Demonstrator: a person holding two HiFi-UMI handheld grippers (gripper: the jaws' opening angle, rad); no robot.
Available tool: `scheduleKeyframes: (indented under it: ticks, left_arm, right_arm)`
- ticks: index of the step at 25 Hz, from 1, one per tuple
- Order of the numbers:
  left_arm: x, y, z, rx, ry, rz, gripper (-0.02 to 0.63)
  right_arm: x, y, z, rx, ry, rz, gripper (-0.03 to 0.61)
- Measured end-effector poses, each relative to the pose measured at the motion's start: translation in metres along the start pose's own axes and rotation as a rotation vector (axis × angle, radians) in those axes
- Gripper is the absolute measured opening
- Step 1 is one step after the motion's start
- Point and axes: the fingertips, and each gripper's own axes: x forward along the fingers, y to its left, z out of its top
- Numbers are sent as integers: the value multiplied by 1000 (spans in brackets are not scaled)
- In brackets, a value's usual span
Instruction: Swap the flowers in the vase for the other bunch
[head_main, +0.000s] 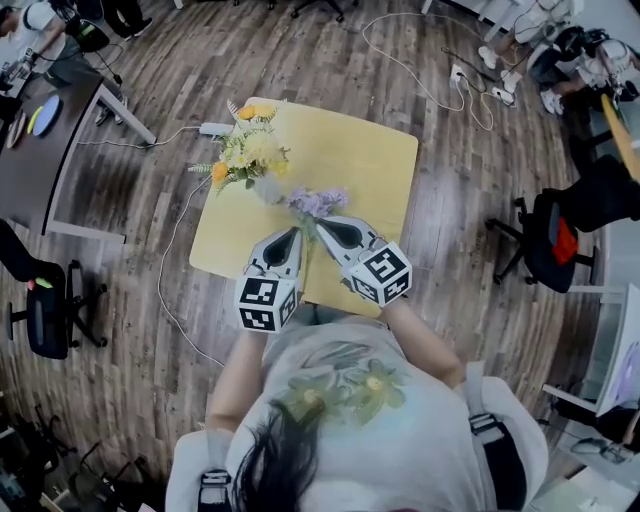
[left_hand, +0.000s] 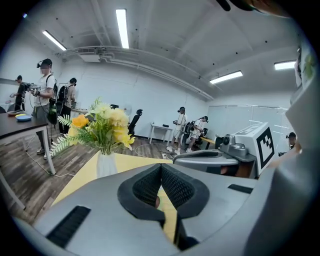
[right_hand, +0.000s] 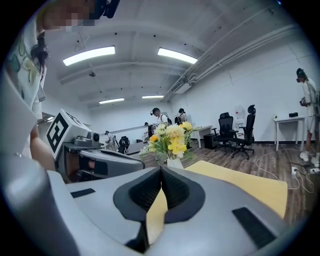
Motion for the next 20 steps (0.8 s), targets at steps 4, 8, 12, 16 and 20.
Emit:
scheduleKeyframes:
  ticks: [4, 8, 12, 16, 20]
  left_arm:
    - [7, -6, -1, 7, 13, -22, 18]
    - [15, -10, 1, 14, 17, -42, 18]
    - [21, -16, 0, 20, 20, -62, 18]
    - [25, -22, 0, 25, 25, -73, 18]
    - [30, -24, -1, 27, 28, -76, 18]
  right_arm:
    - [-5, -4, -2, 10, 2, -21, 40]
    - [-10, -9, -2, 13, -3, -42, 40]
    - [-15, -13, -5, 18, -3, -60, 40]
    - [-19, -17, -7, 23, -2, -69, 40]
    - [-20, -21, -8, 27, -3, -72, 40]
